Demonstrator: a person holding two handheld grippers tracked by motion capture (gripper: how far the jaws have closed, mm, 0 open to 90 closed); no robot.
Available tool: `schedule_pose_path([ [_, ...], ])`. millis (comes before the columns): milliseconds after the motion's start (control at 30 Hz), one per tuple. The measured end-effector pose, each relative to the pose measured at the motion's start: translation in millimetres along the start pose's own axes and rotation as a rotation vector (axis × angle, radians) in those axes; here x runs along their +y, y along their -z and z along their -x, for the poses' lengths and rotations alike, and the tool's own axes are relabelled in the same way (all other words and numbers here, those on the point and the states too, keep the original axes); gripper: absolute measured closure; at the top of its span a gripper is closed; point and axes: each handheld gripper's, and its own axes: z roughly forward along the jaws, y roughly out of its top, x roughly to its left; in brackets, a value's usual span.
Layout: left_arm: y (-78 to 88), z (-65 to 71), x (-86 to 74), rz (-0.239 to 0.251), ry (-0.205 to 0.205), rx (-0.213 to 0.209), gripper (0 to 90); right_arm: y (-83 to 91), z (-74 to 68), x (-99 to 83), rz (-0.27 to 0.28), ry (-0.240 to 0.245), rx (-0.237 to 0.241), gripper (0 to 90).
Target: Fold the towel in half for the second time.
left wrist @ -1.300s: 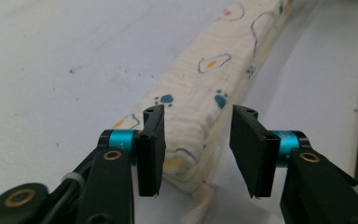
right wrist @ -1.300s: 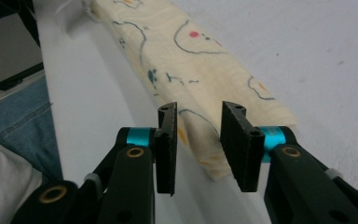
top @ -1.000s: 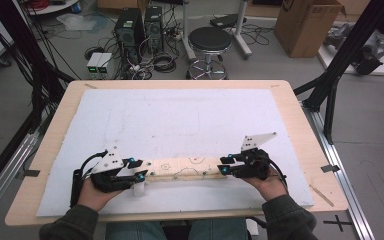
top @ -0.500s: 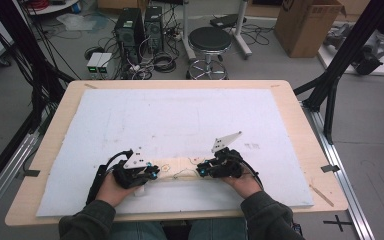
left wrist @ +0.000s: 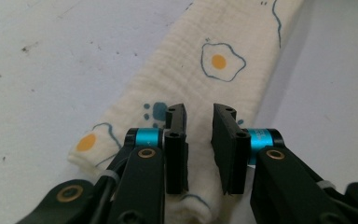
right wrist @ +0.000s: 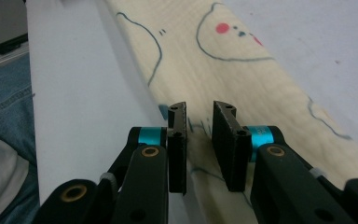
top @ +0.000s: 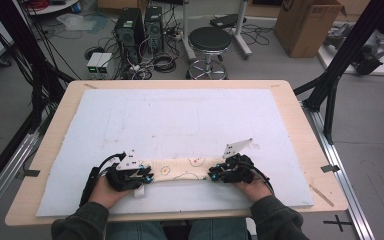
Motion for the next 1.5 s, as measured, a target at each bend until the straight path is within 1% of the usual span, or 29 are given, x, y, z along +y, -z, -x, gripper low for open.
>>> schedule_pose_path([
  [33, 0.6, -0.3, -0.8, 0.004, 0.005, 0.003, 72.7, 2.4, 0.6, -2.0, -0.002, -0.004, -0.007, 74.9],
  [100, 2.7, -1.5, -1.9, -0.001, 0.002, 0.007, 71.2, 5.6, 2.5, -5.1, 0.003, -0.001, -0.01, 74.5],
  [133, 3.2, -1.8, -2.6, 0.002, 0.003, 0.008, 70.5, 8.1, 2.9, -7.1, 0.004, -0.007, -0.017, 74.2],
  [233, 4.8, -2.3, -4.4, 0.007, 0.008, 0.011, 68.8, 12.8, 4.4, -11.5, 0.012, -0.001, -0.032, 72.9],
  [300, 6.0, -3.0, -4.9, 0.0, 0.003, 0.014, 66.7, 15.2, 4.3, -13.8, 0.021, -0.003, -0.035, 72.3],
  [367, 6.7, -3.1, -5.9, 0.0, 0.007, 0.015, 65.9, 17.5, 4.4, -15.7, 0.024, 0.002, -0.044, 71.9],
  [433, 6.9, -3.2, -7.0, 0.004, 0.005, 0.016, 65.6, 19.3, 3.3, -17.1, 0.022, -0.006, -0.044, 71.8],
  [467, 7.1, -3.1, -7.3, 0.006, 0.006, 0.017, 65.3, 19.6, 4.2, -18.1, 0.031, 0.003, -0.049, 71.6],
  [533, 7.4, -2.9, -8.4, 0.01, 0.01, 0.019, 64.7, 20.1, 3.3, -19.5, 0.033, -0.001, -0.047, 71.2],
  [567, 7.7, -3.3, -8.8, 0.011, 0.005, 0.019, 64.4, 19.9, 2.4, -20.1, 0.036, -0.001, -0.052, 70.8],
  [600, 8.1, -3.3, -9.1, 0.013, 0.012, 0.02, 63.9, 19.5, 1.8, -20.4, 0.04, 0.005, -0.057, 70.2],
  [633, 8.6, -4.1, -9.5, 0.016, 0.011, 0.015, 63.3, 19.2, 1.0, -20.4, 0.038, 0.01, -0.061, 69.8],
  [667, 9.8, -4.1, -9.5, 0.021, 0.013, 0.015, 62.7, 19.3, 0.0, -20.2, 0.036, 0.01, -0.062, 69.4],
  [700, 11.3, -4.5, -9.4, 0.035, 0.016, 0.012, 62.1, 19.3, -0.2, -19.6, 0.044, 0.012, -0.06, 68.9],
  [733, 13.8, -5.4, -9.2, 0.046, 0.02, 0.011, 61.5, 19.9, 0.4, -18.8, 0.056, 0.023, -0.062, 68.4],
  [767, 16.1, -5.9, -9.0, 0.064, 0.03, 0.012, 61.0, 21.5, -0.5, -17.5, 0.06, 0.023, -0.061, 68.1],
  [800, 19.0, -7.5, -8.4, 0.076, 0.031, 0.011, 60.9, 23.6, -1.1, -15.8, 0.076, 0.023, -0.069, 68.0],
  [867, 22.9, -10.5, -7.6, 0.113, 0.051, 0.004, 60.4, 29.1, 0.5, -10.1, 0.123, 0.02, -0.075, 67.4],
  [900, 24.0, -11.1, -7.1, 0.121, 0.056, 0.008, 59.7, 30.7, 1.7, -6.9, 0.14, 0.023, -0.074, 66.8],
  [933, 24.2, -12.1, -6.8, 0.132, 0.056, 0.012, 59.3, 31.5, 2.9, -4.7, 0.148, 0.024, -0.082, 65.9],
  [967, 24.1, -13.4, -6.8, 0.129, 0.058, 0.02, 58.8, 31.9, 5.0, -2.3, 0.15, 0.023, -0.084, 65.0],
  [1000, 22.8, -14.2, -6.8, 0.126, 0.068, 0.023, 57.5, 30.6, 7.9, -0.5, 0.15, 0.019, -0.084, 63.9],
  [1033, 21.5, -15.4, -7.2, 0.115, 0.068, 0.024, 56.2, 29.1, 9.5, -0.1, 0.142, 0.012, -0.088, 63.3],
  [1067, 19.9, -16.1, -7.4, 0.106, 0.07, 0.023, 56.1, 27.2, 10.8, -0.3, 0.127, 0.004, -0.09, 62.2],
  [1167, 16.2, -17.2, -8.5, 0.075, 0.065, 0.019, 55.8, 21.4, 13.2, -1.2, 0.08, 0.011, -0.099, 59.2],
  [1333, 13.5, -17.5, -10.0, 0.048, 0.062, 0.014, 54.8, 18.4, 14.8, -6.1, 0.054, 0.01, -0.107, 56.4],
  [1400, 12.8, -17.9, -10.8, 0.045, 0.069, 0.008, 53.8, 18.6, 15.1, -7.9, 0.054, 0.008, -0.111, 55.6],
  [1433, 12.3, -18.1, -11.0, 0.045, 0.077, 0.007, 52.8, 19.0, 14.7, -8.8, 0.051, 0.012, -0.115, 55.1],
  [1500, 12.1, -19.1, -11.7, 0.044, 0.078, 0.003, 52.0, 19.2, 13.2, -10.3, 0.043, 0.02, -0.124, 53.9],
])
